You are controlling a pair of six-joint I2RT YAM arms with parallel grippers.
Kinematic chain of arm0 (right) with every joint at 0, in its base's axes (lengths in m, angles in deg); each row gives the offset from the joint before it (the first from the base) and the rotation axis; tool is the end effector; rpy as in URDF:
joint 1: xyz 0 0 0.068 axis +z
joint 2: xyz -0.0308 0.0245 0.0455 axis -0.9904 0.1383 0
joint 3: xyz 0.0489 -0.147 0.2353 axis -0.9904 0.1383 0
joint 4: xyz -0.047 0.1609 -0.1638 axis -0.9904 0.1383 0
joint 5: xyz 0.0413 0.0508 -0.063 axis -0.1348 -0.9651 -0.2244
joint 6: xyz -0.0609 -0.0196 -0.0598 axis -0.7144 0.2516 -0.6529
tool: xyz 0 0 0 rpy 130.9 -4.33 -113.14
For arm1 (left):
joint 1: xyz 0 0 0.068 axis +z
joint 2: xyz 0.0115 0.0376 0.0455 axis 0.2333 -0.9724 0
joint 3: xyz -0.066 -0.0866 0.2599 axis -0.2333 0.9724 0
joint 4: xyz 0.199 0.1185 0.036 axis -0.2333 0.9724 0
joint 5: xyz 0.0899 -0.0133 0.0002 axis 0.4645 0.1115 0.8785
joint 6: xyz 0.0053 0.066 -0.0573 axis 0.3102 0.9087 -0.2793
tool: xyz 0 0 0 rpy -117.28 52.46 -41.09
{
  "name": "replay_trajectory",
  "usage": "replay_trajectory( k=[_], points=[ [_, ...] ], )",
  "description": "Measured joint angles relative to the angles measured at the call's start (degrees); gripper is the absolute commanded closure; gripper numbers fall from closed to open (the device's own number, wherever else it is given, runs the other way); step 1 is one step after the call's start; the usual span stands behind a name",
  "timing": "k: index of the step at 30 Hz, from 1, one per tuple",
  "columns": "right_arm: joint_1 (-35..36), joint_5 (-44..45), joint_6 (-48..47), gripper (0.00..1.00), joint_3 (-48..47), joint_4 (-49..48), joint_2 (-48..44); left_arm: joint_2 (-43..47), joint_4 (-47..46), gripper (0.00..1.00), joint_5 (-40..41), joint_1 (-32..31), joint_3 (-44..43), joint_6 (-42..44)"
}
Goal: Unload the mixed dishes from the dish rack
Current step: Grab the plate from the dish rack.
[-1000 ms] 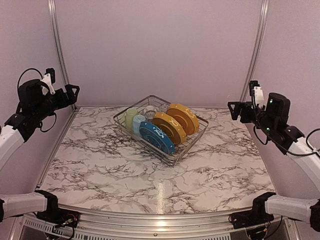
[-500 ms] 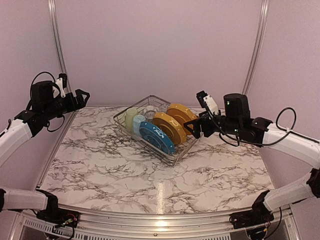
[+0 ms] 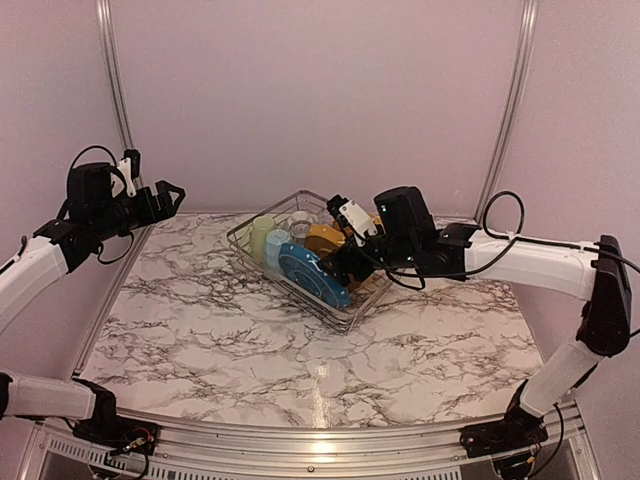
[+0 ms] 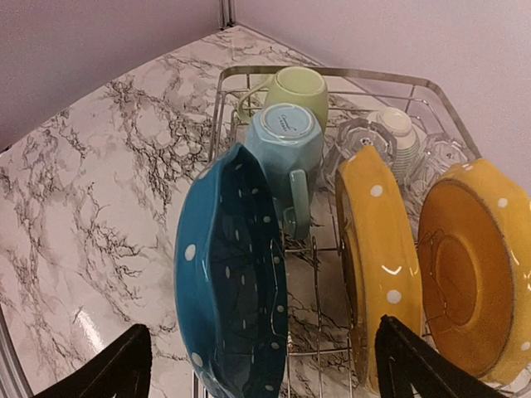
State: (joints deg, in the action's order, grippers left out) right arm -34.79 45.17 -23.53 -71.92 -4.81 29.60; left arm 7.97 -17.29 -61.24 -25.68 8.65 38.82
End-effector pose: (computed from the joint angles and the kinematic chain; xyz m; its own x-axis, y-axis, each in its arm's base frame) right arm 0.2484 0.2744 0.2929 -0.3307 -0.3726 -0.8671 -0.7653 0.6435 0.0153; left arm 0.2616 -0.0663 0.3613 -0.2985 -0.2714 -0.9150 0.2413 0.9061 -0.3475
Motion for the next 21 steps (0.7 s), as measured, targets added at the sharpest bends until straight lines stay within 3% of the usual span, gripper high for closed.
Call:
replay_trajectory(
  k=[4, 17, 21],
  points=[
    [1.1, 0.9, -0.4, 0.11, -1.3, 1.2, 2.9, 0.0, 0.0, 0.01, 0.0, -0.2, 0.0, 0.0],
    [2.8, 5.1, -3.1, 0.33, -5.6, 3.1, 9.9, -0.5, 0.0, 0.01, 0.0, -0.2, 0.0, 0.0],
    [2.9, 5.9, -4.3, 0.36, -8.6, 4.5, 12.4, -1.0, 0.0, 0.01, 0.0, -0.2, 0.0, 0.0]
  ],
)
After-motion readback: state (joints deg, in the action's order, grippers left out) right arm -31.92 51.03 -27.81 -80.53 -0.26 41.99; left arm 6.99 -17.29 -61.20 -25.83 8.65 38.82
